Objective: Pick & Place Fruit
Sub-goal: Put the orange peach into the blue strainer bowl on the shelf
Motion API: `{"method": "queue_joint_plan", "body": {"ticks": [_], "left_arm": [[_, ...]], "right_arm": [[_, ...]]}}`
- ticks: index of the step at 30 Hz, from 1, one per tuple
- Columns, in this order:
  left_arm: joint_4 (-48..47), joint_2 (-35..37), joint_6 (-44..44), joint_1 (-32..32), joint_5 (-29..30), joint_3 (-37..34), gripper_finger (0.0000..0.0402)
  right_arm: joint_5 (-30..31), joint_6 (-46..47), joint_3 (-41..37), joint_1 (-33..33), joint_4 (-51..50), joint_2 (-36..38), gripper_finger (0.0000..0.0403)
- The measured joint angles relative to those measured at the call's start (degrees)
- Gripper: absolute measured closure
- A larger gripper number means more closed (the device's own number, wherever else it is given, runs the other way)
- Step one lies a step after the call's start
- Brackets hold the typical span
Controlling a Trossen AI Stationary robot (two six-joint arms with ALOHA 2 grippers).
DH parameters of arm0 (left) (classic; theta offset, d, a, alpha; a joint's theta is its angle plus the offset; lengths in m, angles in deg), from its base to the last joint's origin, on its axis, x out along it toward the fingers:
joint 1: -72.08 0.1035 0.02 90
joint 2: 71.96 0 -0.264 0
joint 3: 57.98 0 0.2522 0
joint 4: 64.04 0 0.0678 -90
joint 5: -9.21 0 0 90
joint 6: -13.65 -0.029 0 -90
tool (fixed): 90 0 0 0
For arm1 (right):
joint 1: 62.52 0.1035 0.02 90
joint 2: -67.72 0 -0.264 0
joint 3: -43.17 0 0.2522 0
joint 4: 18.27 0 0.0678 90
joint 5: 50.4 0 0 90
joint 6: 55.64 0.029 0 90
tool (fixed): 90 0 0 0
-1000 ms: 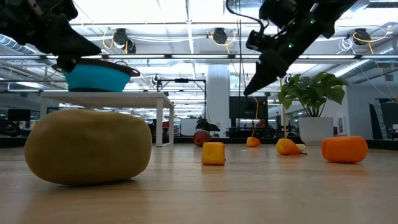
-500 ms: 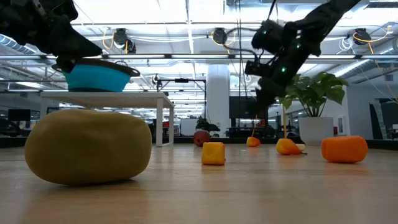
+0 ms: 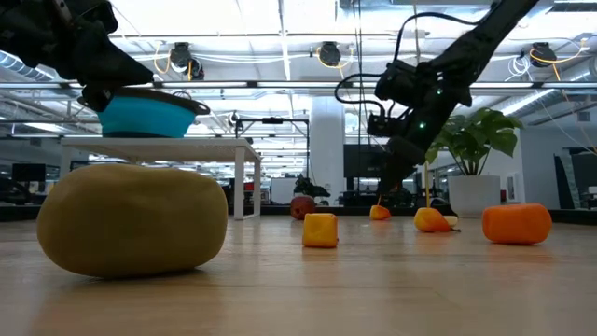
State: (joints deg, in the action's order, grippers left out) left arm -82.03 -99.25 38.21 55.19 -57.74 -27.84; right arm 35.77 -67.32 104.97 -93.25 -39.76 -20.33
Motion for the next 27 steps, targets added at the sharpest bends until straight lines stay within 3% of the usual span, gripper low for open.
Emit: {"method": "queue_joint_plan", "body": {"ticks": [10,20,27], "left_arm": [[0.11,0.00,0.39,0.00,0.65,0.00,0.0380],[0.15,0.00,0.16,0.00,2.48,0.00,0.0380],[0.13,-0.02,-0.20,0.00,2.54,0.02,0.0380]], "right_arm": [[-3.95,1.88,0.51,-2.98,-0.20,0.02,0.0142],[-8.83,2.14,8.22,-3.82,-7.15,-0.02,0.0142],[-10.49,0.48,12.37,-5.23,-12.78,-5.74,0.0142]]}}
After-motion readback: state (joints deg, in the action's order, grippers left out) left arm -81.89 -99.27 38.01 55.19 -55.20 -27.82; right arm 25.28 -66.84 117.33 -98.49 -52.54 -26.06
